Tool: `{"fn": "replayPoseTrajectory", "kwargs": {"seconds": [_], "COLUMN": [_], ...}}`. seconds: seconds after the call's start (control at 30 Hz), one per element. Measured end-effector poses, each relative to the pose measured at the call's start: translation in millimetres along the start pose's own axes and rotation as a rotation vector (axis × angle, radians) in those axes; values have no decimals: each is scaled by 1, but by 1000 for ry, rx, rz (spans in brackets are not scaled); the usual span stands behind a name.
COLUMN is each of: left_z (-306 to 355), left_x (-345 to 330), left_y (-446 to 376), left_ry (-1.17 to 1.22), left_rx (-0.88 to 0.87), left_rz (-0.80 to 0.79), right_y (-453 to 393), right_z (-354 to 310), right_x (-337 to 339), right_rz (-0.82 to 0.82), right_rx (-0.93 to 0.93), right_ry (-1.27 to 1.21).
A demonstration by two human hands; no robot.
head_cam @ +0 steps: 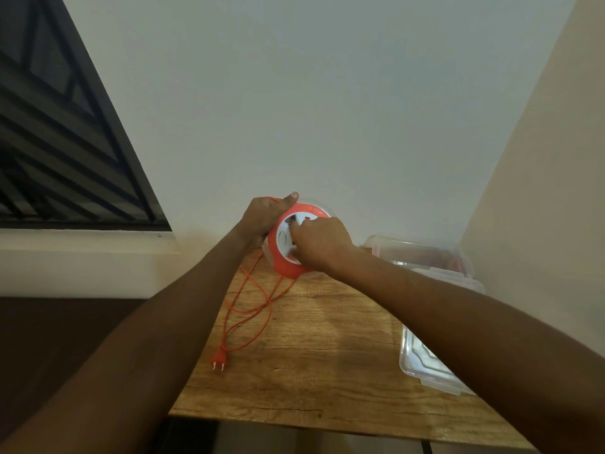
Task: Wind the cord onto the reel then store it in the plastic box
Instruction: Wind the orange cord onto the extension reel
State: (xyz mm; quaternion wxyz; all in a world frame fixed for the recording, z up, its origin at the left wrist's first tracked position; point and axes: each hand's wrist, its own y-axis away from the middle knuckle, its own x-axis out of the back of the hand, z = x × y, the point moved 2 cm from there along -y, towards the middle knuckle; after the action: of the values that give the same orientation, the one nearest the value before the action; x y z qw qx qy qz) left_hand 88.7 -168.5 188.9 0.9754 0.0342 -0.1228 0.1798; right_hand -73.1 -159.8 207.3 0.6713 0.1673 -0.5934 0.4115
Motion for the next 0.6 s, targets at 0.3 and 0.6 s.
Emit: {"fn": "replayPoseTrajectory", "kwargs": {"seconds": [0.3,0.6], "left_z": [4,16], "left_x": [3,30], "left_y": [-2,-5], "left_ry": [12,96], "left_rx": [-51,1], "left_rz": [158,97], "right_y": [-6,5], "right_z": [-1,1], "right_x": [-14,17], "right_rz": [-23,250], "right_rx": [-497,-102], "right_ry": [-979,-341]}}
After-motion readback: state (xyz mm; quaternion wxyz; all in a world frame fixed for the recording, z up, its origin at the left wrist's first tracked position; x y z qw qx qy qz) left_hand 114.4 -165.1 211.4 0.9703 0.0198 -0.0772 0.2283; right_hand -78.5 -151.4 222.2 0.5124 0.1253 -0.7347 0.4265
